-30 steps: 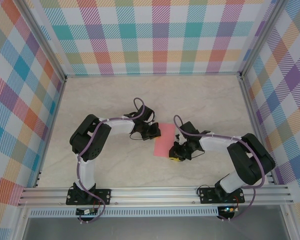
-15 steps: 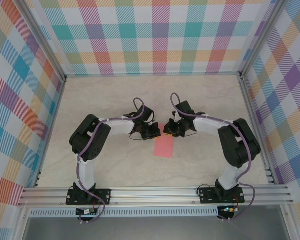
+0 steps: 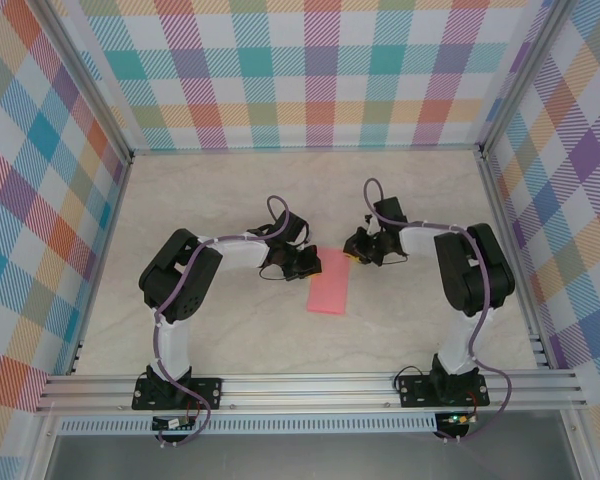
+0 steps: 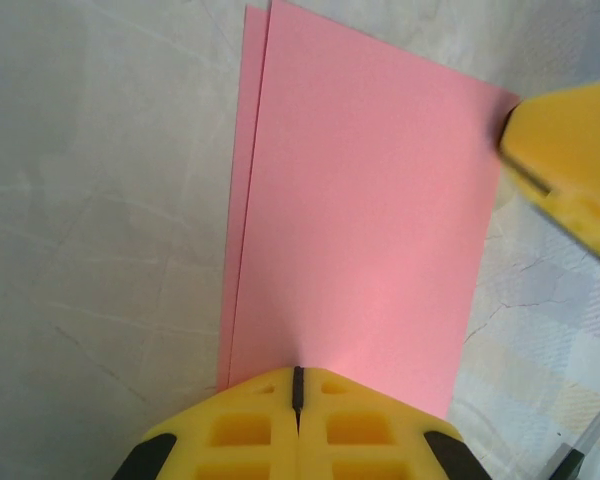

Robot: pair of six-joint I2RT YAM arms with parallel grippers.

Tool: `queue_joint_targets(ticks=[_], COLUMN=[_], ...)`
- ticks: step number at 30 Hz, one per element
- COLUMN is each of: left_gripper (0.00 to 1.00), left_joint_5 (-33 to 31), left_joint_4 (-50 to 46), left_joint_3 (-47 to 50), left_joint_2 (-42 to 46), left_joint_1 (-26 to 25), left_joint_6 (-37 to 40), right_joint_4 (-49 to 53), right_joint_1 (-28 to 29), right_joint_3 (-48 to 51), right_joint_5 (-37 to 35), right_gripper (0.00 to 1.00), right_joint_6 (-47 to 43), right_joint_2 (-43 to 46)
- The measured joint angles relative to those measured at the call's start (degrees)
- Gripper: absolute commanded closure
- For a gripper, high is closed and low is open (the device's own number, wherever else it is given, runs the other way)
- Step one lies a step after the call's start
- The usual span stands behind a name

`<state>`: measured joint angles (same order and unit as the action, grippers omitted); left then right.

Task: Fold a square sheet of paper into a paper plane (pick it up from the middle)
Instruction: Fold the square sheet of paper in half at the center of the table, then fold the triangle a second time at the center of the table.

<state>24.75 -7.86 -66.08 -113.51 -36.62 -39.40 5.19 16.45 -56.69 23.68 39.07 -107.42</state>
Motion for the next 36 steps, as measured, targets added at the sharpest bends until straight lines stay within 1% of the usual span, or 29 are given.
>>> queue_joint_targets(ticks=[4, 6, 7, 11, 15, 17, 21, 28, 36], left_gripper=[0.98, 0.95, 0.92, 0.76, 0.66, 0.64, 0.63, 0.61, 0.55], left_joint_5=[0.0, 0.0, -0.1, -1.3, -4.9, -7.1, -9.4, -7.7, -4.8], left_joint_4=[0.0, -0.7, -1.6, -7.0, -11.7, -12.5, -13.1, -12.8, -10.2], left_joint_3=[0.0, 0.0, 0.1, 0.7, 1.2, 2.1, 5.4, 11.5, 15.0], left_joint_2=[0.2, 0.7, 1.1, 3.6, 9.0, 12.3, 16.4, 17.1, 19.7], left_joint_1=[0.0, 0.0, 0.0, 0.0, 0.1, 0.3, 1.0, 1.5, 1.5], left_joint_6=[0.0, 0.0, 0.0, -0.2, -0.6, -1.2, -2.5, -5.0, -7.5], right_joint_4=[1.4, 3.0, 3.8, 6.9, 9.4, 11.0, 12.2, 11.8, 9.4], right_joint_1=[-1.6, -1.2, -0.7, 3.7, 9.4, 12.1, 15.3, 17.0, 17.3], right_joint_3=[0.0, 0.0, 0.1, 1.1, 2.8, 3.8, 4.3, 4.3, 3.9], right_joint_5=[-1.8, -2.6, -3.0, -5.0, -6.6, -7.1, -7.4, -7.9, -7.2], right_gripper=[0.80, 0.77, 0.76, 0.73, 0.73, 0.73, 0.73, 0.74, 0.75], right_joint_6=[-0.8, -1.0, -1.0, -1.0, -0.3, 0.3, 1.4, 3.0, 5.4], right_joint_2=[1.9, 4.5, 6.5, 13.8, 15.9, 15.6, 13.5, 8.2, 6.8])
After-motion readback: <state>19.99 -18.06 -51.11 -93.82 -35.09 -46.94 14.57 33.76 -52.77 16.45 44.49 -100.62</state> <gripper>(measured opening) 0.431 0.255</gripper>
